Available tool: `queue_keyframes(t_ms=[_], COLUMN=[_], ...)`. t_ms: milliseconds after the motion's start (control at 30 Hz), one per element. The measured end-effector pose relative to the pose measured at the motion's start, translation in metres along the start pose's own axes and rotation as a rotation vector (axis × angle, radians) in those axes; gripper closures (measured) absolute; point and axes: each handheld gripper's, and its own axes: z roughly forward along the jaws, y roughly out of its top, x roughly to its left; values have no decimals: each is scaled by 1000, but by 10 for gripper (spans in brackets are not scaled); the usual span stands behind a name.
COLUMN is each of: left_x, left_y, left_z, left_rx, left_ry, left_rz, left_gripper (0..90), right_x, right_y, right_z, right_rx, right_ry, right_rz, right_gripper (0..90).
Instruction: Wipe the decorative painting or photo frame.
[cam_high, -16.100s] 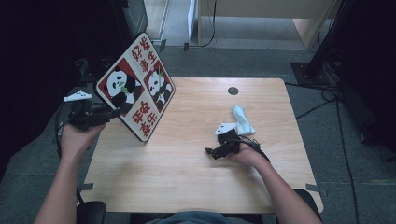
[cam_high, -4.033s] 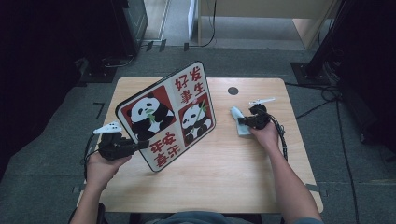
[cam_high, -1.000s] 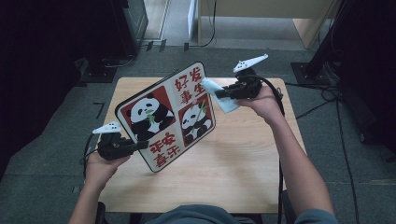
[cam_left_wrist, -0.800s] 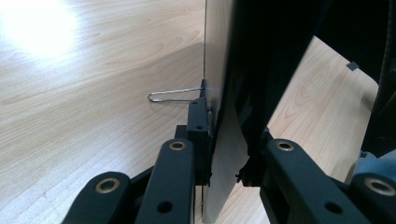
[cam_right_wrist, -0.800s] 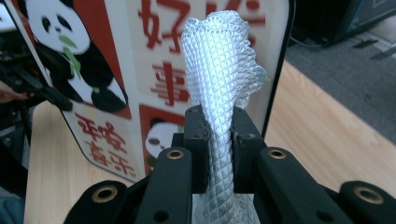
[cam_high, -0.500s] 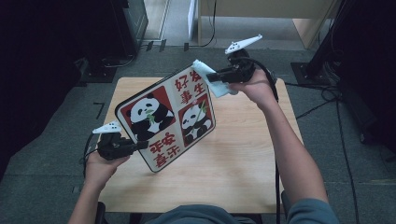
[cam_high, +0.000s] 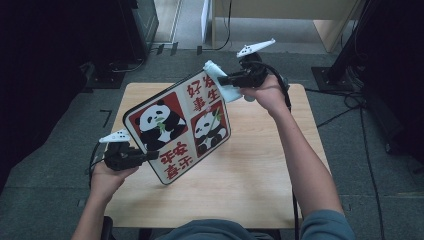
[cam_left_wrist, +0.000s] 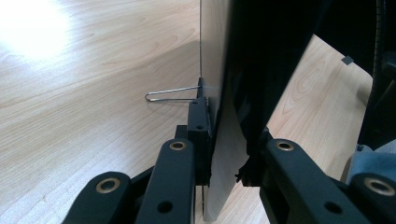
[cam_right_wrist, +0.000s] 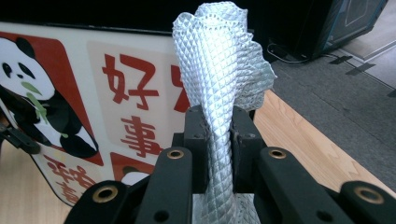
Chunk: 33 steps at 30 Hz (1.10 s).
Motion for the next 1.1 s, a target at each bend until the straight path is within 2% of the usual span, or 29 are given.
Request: queue_keyframes(t_ms=[133,300,667,1100], left_x=[0,1,1,2], left_y=[0,0,0,0], left_z=[0,0,-1,-2], left_rx=[0,-2,2,6], left_ry=[0,1,1,2], left_rz=[-1,-2,1,6], left_gripper=[795,795,795,795], right_x=[0,0,-1,-5], right_y=[-3,-9,-22,-41], right_z=[1,5,9,16], right_rx=[11,54,37,18], right_ry=[-9,-15,-3,41], right_rz=[-8,-18,-2,22], right_gripper=[807,807,806,806])
